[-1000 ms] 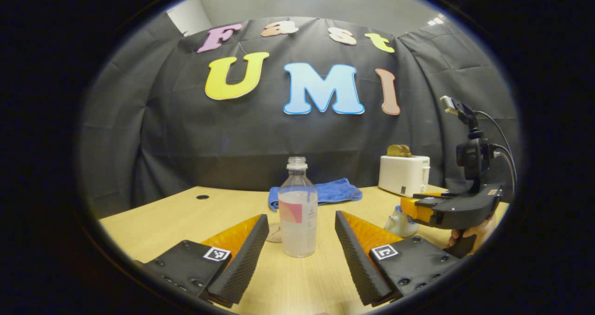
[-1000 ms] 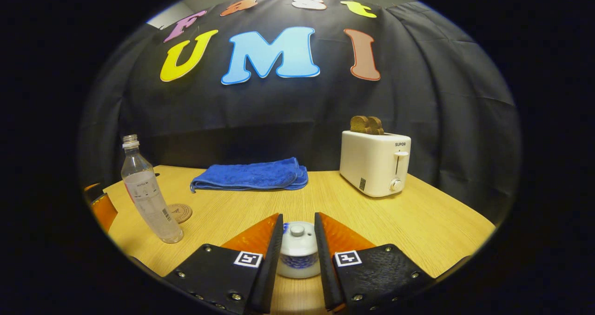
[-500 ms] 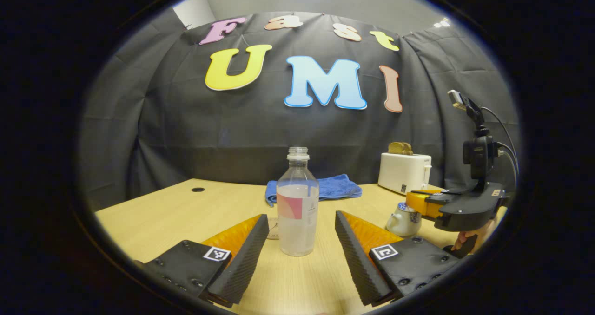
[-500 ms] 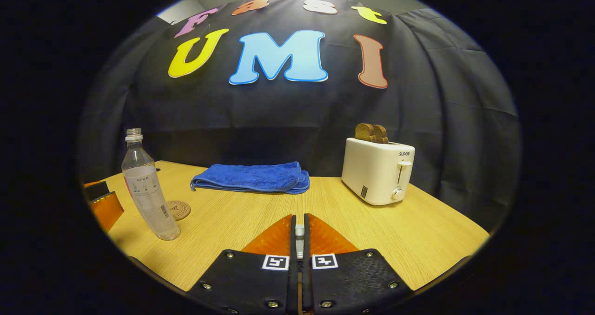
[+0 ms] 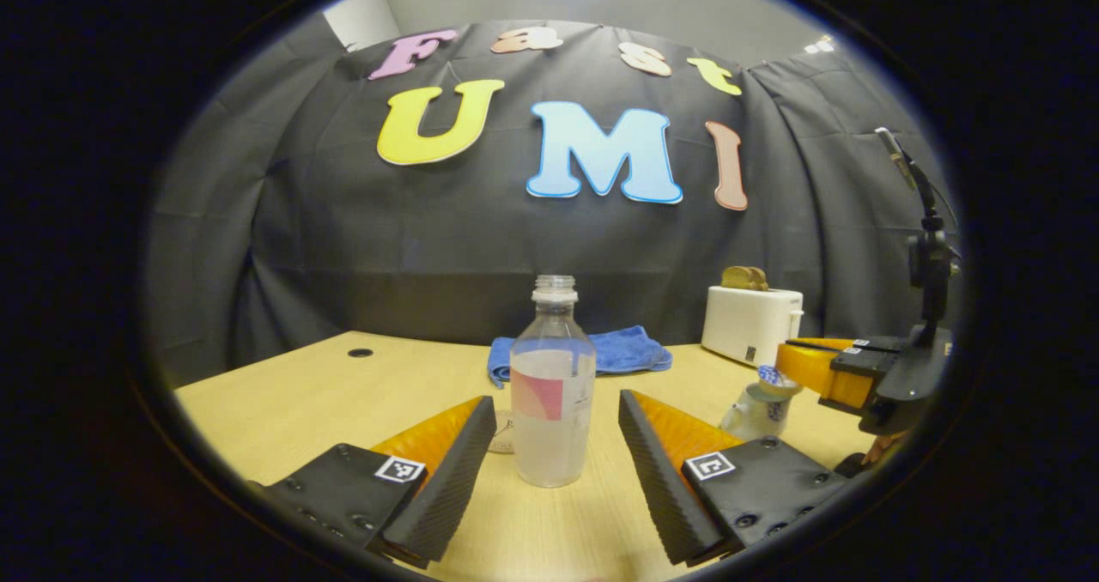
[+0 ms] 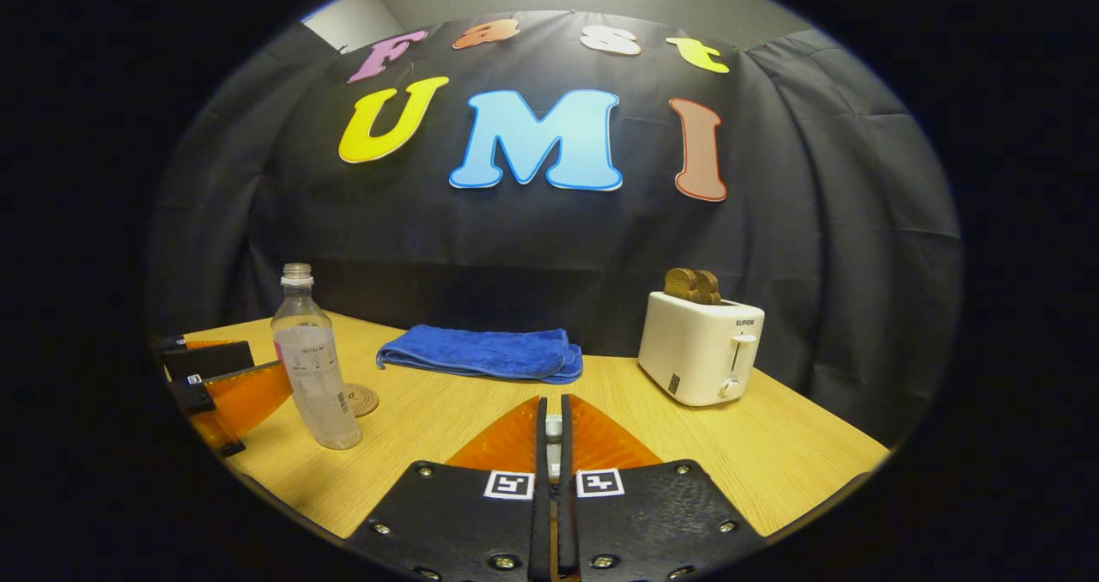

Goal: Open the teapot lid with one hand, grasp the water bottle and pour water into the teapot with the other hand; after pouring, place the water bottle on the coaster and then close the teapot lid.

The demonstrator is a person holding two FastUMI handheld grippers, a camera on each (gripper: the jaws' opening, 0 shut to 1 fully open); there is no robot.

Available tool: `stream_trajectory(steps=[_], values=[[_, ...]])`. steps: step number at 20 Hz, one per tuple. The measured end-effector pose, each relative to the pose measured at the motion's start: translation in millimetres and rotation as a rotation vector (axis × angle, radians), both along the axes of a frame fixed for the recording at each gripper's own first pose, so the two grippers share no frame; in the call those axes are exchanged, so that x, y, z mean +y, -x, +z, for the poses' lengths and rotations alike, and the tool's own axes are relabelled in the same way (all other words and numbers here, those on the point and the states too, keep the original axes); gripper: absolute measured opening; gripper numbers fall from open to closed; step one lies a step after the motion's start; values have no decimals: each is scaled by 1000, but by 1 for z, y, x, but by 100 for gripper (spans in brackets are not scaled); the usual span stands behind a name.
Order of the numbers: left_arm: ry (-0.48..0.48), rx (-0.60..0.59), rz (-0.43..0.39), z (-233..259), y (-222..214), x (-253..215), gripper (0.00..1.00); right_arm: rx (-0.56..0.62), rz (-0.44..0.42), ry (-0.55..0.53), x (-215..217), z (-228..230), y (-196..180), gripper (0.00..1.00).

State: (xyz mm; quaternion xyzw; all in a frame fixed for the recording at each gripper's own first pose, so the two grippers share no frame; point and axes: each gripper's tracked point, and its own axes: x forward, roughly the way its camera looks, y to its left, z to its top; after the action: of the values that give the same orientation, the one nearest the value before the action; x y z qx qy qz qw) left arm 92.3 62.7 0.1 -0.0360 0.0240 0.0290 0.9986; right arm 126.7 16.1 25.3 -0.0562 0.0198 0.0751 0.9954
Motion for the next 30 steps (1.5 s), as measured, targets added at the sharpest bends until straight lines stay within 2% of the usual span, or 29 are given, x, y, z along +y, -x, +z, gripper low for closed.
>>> stream_trajectory(steps=[3, 10, 13, 15, 23, 30], values=[[-26, 11, 22, -8, -18, 1, 99, 1, 27, -2, 8, 0, 5, 4], [22, 51, 16, -21, -55, 7, 99, -10, 66, -10, 13, 4, 13, 4], [-28, 34, 33, -19, -69, 15, 99, -13, 74, -18, 11, 6, 24, 4], [-37, 44, 30, -20, -67, 14, 88, -11, 83, -38, 9, 6, 39, 4], [-56, 57, 19, -14, -58, 10, 87, -7, 94, -59, -7, 2, 111, 4], [-278, 35, -27, 10, -52, -25, 87, 85, 109, -94, -23, -35, 181, 4]])
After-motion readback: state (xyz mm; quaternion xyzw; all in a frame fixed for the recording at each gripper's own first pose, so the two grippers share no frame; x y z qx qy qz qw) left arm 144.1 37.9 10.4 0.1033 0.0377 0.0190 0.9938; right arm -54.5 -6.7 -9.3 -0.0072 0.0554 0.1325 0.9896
